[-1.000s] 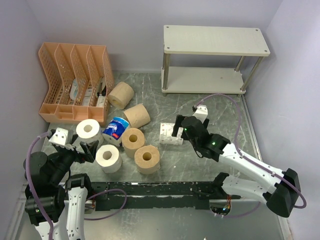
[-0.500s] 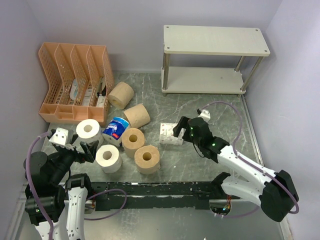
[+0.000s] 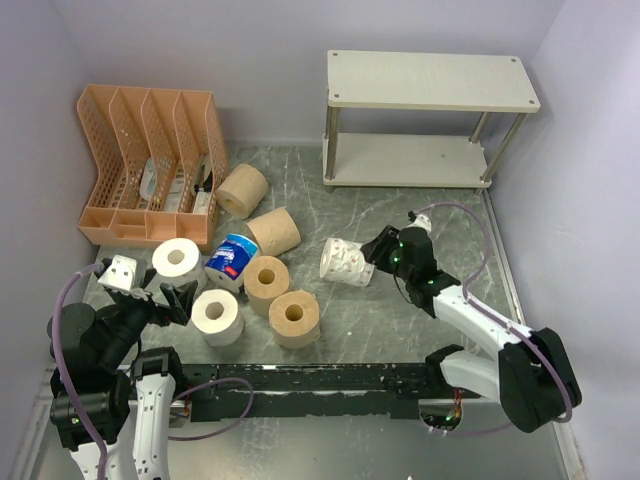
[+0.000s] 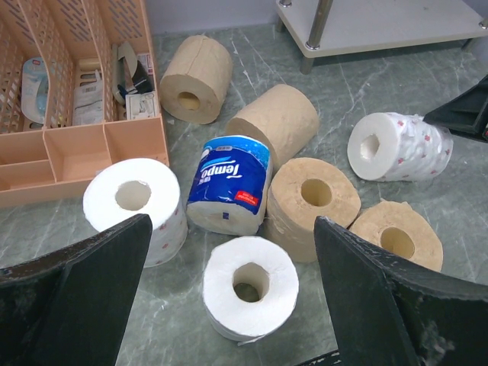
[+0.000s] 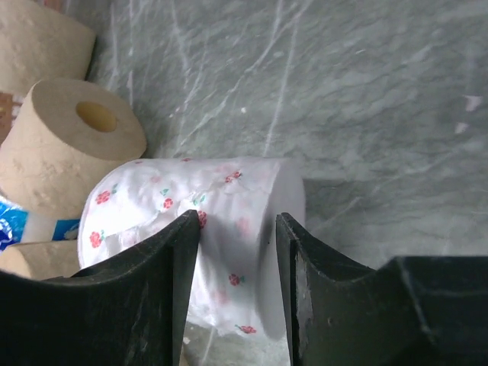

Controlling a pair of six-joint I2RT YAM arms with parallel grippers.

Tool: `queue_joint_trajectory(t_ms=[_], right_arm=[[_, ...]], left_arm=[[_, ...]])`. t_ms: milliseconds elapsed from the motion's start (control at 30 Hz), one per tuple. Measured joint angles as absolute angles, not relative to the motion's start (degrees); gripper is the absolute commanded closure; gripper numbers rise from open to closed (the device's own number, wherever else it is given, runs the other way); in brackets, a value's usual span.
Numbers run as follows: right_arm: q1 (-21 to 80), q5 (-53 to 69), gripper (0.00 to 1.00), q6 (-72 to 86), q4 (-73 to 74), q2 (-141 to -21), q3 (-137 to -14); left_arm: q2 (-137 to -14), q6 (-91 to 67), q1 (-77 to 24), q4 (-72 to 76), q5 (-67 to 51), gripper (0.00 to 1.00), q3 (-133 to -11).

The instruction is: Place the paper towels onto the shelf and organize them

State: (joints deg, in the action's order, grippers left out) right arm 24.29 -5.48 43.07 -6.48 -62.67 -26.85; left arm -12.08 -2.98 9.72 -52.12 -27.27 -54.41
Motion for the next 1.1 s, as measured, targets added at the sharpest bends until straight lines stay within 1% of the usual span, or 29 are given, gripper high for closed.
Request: queue_joint_trajectory(t_ms=[167,233,300,367,400,433,467,500,700,767,900,967,1033,1100], right_arm=[[23.16,2.66,0.54,43.48,-12.6,-68.62,-26.96],[22.35,5.26,0.56,43.88,-16.19,-71.37,-27.07],[21.71,7.64,0.61,44.38,-19.84,-74.08,-27.11],[21.65,10.41,0.7,45.06,-23.27,-76.64,-27.11],[21.65,11.84,0.76,45.41,-24.93,-77.87,-27.11],[21.65,13.3,0.91,45.82,-26.55,-79.0,-27.11],[21.65,14.41,0.98,45.98,-27.68,-79.85,-27.14],[21.65,15.97,1.0,46.68,-29.08,-81.01,-27.2],[21.74,20.8,1.0,46.57,-30.44,-82.59,-27.73],[21.87,20.82,1.0,45.5,-26.46,-80.51,-28.56],[22.57,17.15,1.0,39.64,-7.27,-73.1,-37.08],[22.68,13.3,1.0,35.4,2.09,-70.43,-45.95],[22.96,7.31,1.0,30.3,10.37,-69.63,-57.95],[23.18,0.78,1.0,25.61,15.22,-70.06,-67.33]], left_arm=[[-12.08,-2.96,9.72,-52.1,-27.27,0.01,-54.41],[-12.08,-2.96,9.72,-52.1,-27.27,0.01,-54.41],[-12.08,-2.96,9.76,-52.12,-27.27,0.01,-54.41],[-12.08,-2.96,9.87,-52.1,-27.27,0.01,-54.41],[-12.08,-2.98,9.91,-52.12,-27.27,0.01,-54.41],[-12.08,-2.98,9.93,-52.1,-27.27,0.01,-54.41],[-12.08,-2.98,9.93,-52.1,-27.27,0.01,-54.41],[-12.08,-2.96,9.96,-52.12,-27.27,0.01,-54.41],[-12.08,-2.98,9.98,-52.1,-27.27,0.01,-54.41],[-12.1,-2.96,10.0,-52.12,-27.27,0.01,-54.41],[-12.12,-2.96,10.07,-52.1,-27.27,0.01,-54.41],[-12.12,-2.96,10.09,-52.1,-27.27,0.01,-54.41],[-12.12,-2.96,10.33,-52.1,-27.29,0.01,-54.41],[-12.12,-2.96,10.57,-52.12,-27.29,0.01,-54.41]])
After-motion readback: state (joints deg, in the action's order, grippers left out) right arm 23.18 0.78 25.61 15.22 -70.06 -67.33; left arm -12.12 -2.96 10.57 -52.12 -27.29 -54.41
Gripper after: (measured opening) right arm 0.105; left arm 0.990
